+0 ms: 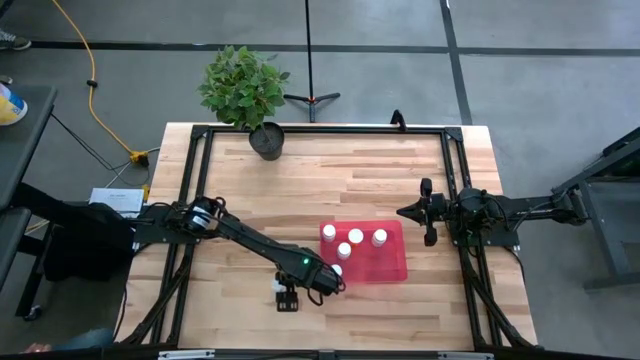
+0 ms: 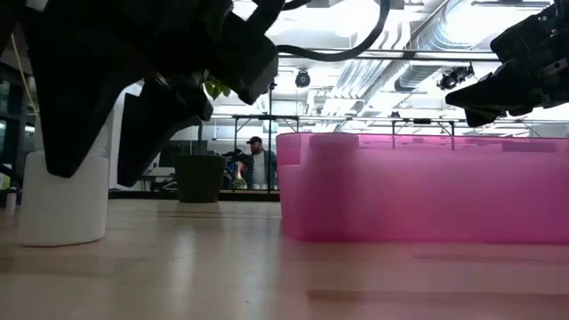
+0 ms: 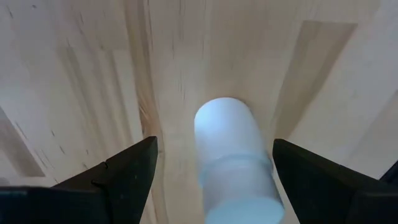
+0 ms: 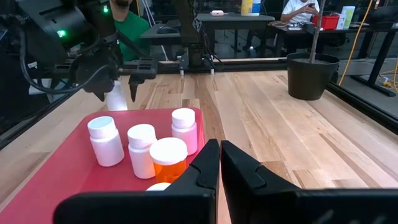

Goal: Pick and place pill bottles into a basket
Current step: Put the white pill bottle into the pink bin

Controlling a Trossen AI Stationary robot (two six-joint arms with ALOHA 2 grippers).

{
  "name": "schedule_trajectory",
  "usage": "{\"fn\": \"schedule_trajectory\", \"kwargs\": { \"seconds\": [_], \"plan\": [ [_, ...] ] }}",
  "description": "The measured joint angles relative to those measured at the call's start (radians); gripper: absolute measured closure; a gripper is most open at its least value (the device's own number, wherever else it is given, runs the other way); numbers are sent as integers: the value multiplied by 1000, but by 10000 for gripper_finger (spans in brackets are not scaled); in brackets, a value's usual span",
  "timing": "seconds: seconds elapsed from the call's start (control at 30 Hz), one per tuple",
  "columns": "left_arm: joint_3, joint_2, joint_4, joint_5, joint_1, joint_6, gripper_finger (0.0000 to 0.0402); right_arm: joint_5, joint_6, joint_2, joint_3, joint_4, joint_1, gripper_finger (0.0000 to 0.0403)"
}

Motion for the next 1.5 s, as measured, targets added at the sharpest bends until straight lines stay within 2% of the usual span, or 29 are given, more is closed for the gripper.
{"fn": "schedule_trajectory", "kwargs": {
  "seconds": [0.2, 0.57, 1.0, 1.5],
  "plan": [
    [0, 0, 4, 25, -8, 55, 48, 0, 0, 0, 0, 0, 0, 396],
    [0, 0, 3, 1, -13, 80, 50, 0, 0, 0, 0, 0, 0, 396],
    [0, 0, 5, -14, -33, 135, 127, 0, -7, 0, 0, 0, 0, 396],
    [0, 0, 5, -14, -33, 162, 178, 0, -23, 0, 0, 0, 0, 396]
  ]
}}
